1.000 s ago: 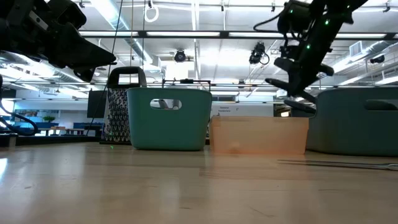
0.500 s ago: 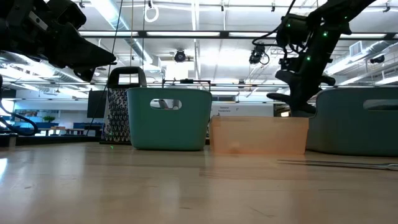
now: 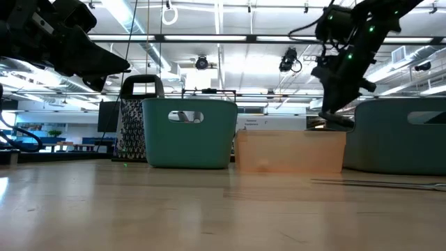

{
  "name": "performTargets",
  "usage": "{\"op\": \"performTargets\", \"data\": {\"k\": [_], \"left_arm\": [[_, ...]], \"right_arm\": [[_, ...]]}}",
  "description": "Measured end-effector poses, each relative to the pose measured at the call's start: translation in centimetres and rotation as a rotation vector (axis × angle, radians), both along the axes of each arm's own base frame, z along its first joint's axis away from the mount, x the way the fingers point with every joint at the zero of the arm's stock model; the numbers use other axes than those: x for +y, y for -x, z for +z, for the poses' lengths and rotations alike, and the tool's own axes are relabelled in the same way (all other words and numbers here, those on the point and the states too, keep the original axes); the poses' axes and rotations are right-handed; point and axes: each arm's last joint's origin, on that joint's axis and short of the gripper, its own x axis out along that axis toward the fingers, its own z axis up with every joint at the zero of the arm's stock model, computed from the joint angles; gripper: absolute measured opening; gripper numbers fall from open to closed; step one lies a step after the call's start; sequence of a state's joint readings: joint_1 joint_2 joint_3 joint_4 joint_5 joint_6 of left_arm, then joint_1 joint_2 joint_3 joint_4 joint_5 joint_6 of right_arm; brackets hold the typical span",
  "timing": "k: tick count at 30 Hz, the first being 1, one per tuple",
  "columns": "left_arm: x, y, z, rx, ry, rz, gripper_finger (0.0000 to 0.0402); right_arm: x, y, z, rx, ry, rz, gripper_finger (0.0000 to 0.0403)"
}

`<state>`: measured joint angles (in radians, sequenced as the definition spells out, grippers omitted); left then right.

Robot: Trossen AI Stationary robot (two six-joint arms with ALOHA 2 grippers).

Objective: Pick & Place Kitchen Items
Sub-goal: Put the silver table knife into the orange bin

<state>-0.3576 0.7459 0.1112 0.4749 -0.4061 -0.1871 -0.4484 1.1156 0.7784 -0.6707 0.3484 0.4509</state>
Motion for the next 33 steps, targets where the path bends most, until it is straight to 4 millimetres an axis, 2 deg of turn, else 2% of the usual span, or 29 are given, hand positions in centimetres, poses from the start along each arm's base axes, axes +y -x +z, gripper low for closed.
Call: {"op": "performTargets", "data": {"k": [5, 8, 12, 16, 18, 22, 25, 29, 33], "left_arm": [[0.0, 0.0, 0.0, 0.0, 0.0, 0.0, 0.003], [0.0, 0.0, 0.0, 0.0, 0.0, 0.0, 0.003], [0.0, 0.0, 0.0, 0.0, 0.0, 0.0, 0.003], [0.0, 0.0, 0.0, 0.0, 0.001, 0.0, 0.003], [0.0, 0.0, 0.0, 0.0, 0.002, 0.0, 0.003], [0.0, 0.0, 0.0, 0.0, 0.003, 0.0, 0.003], [0.0, 0.0, 0.0, 0.0, 0.003, 0.0, 0.003], [0.0, 0.0, 0.0, 0.001, 0.005, -0.009, 0.003], [0.0, 0.0, 0.0, 0.001, 0.006, -0.01, 0.003]], "right_arm": [[0.9, 0.8, 3.0, -0.163, 0.134, 0.096, 0.0145], [2.2, 1.3, 5.8, -0.341, 0.255, 0.266, 0.0123], [4.1, 2.9, 9.1, -0.563, 0.38, 0.482, 0.0073], [5.7, 4.9, 10.7, -0.675, 0.45, 0.678, 0.0015], [6.2, 5.8, 11.1, -0.715, 0.468, 0.711, 0.0008], [7.5, 7.9, 12.0, -0.821, 0.5, 0.817, 0.002], [8.4, 9.5, 12.0, -0.888, 0.519, 0.883, 0.0015], [9.2, 10.9, 10.6, -0.963, 0.505, 1.004, 0.0006], [9.5, 12.1, 8.9, -1.02, 0.503, 0.979, 0.0011]]}}
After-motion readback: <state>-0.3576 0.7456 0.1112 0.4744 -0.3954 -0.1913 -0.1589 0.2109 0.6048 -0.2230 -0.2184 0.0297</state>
